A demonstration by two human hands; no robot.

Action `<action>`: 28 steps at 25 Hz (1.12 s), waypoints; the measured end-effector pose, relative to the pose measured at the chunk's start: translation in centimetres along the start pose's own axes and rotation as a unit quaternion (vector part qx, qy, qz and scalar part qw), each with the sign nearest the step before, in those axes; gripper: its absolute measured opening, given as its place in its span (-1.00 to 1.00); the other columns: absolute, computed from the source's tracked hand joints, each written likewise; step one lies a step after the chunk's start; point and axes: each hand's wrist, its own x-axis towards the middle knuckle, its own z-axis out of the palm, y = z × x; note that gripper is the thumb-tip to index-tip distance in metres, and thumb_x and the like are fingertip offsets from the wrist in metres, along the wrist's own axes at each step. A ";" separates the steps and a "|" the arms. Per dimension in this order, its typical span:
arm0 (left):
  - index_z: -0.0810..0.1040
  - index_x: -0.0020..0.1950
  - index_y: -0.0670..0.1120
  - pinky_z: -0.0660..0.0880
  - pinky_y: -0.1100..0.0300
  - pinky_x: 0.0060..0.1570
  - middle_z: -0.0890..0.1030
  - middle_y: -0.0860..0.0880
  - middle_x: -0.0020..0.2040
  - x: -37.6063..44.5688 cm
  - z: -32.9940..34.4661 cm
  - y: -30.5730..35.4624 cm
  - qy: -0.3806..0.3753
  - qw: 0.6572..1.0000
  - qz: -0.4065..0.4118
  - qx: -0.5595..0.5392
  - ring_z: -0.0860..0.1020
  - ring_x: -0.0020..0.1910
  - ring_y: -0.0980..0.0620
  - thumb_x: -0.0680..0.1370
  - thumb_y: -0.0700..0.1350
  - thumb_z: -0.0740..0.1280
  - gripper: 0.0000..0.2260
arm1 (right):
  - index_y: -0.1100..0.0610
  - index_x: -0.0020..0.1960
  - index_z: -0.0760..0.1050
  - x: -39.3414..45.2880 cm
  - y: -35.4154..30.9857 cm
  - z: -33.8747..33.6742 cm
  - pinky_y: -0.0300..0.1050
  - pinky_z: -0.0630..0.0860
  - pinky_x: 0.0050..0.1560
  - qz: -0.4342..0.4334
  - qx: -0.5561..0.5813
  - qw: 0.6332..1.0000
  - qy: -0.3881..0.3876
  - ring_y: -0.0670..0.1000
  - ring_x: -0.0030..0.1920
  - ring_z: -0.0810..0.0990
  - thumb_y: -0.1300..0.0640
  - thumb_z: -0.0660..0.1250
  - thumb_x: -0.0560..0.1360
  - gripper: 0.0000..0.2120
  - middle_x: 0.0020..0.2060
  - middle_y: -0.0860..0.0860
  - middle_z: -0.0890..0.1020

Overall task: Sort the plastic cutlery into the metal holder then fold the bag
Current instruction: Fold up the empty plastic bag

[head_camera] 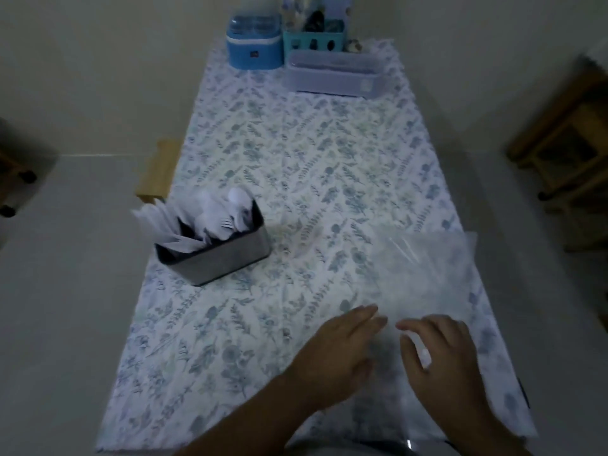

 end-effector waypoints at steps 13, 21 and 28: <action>0.21 0.55 -0.06 0.23 -0.07 0.50 0.28 -0.17 0.55 4.0 0.6 0.3 0.011 0.992 0.010 0.127 0.22 0.55 -0.19 0.36 0.14 0.56 -0.12 | -0.11 0.52 0.28 -0.7 4.8 -0.2 -0.02 0.34 0.38 0.045 0.038 0.991 -0.124 0.12 0.53 0.15 0.18 0.58 0.39 -0.19 0.53 0.09 0.22; -0.48 0.55 -0.01 -0.10 -0.26 0.51 -0.44 -0.14 0.57 11.2 -0.3 -3.3 -0.236 0.922 -0.193 0.239 -0.32 0.57 -0.25 -0.05 0.47 0.54 0.57 | -0.17 0.59 0.00 6.5 7.1 1.0 0.16 0.45 0.33 0.144 -0.062 0.928 -0.337 0.19 0.58 0.00 0.17 0.61 0.31 0.09 0.61 0.04 -0.10; -0.08 0.63 -0.06 -0.06 -0.15 0.56 -0.09 -0.20 0.63 16.3 -1.0 -0.3 -0.142 0.949 -0.085 0.269 -0.14 0.61 -0.25 0.22 0.38 0.53 0.23 | -0.13 0.59 0.01 12.1 6.8 0.8 0.14 0.36 0.37 0.096 -0.116 0.934 -0.324 0.18 0.54 0.08 0.10 0.67 0.25 0.14 0.59 0.06 0.01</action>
